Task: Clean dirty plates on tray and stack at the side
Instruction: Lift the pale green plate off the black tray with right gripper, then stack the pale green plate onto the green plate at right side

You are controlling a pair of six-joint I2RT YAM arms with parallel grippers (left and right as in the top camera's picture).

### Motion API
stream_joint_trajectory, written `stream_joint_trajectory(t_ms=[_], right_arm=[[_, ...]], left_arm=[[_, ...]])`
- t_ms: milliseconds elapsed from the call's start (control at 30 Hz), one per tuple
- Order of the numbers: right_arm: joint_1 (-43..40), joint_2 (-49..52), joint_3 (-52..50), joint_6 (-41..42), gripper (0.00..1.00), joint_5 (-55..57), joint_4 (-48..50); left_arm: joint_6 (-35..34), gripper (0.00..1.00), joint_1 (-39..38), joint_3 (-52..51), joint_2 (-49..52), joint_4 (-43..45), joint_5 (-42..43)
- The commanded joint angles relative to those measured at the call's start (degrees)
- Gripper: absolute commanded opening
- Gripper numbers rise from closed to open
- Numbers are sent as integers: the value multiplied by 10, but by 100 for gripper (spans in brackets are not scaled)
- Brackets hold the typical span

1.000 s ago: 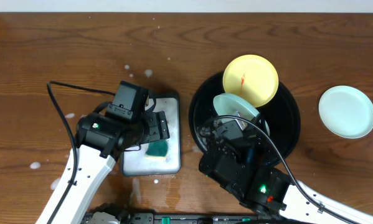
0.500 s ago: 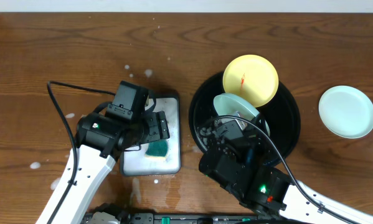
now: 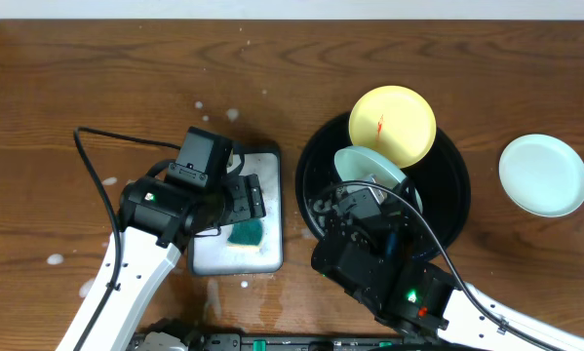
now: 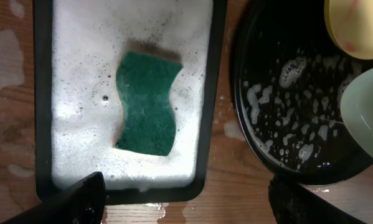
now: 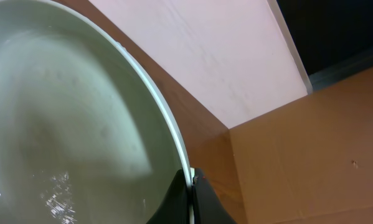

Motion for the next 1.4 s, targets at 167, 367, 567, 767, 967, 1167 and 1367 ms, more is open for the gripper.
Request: stream_joint_trajectory(t_ms=[167, 367, 567, 767, 967, 1167, 1367], right_arm=[[6, -7, 11, 0, 1, 25, 2], [5, -7, 11, 0, 1, 25, 4], [5, -7, 11, 0, 1, 25, 4], [3, -7, 10, 30, 1, 22, 4], [-92, -7, 10, 126, 1, -142, 3], [-349, -10, 11, 158, 1, -508, 26], [-649, -6, 11, 135, 1, -854, 71]], left_arm=[[7, 84, 2, 0, 0, -2, 5], [7, 84, 2, 0, 0, -2, 5], [7, 84, 2, 0, 0, -2, 5], [7, 84, 2, 0, 0, -2, 5], [7, 84, 2, 0, 0, -2, 5], [7, 84, 2, 0, 0, -2, 5], [7, 84, 2, 0, 0, -2, 5]])
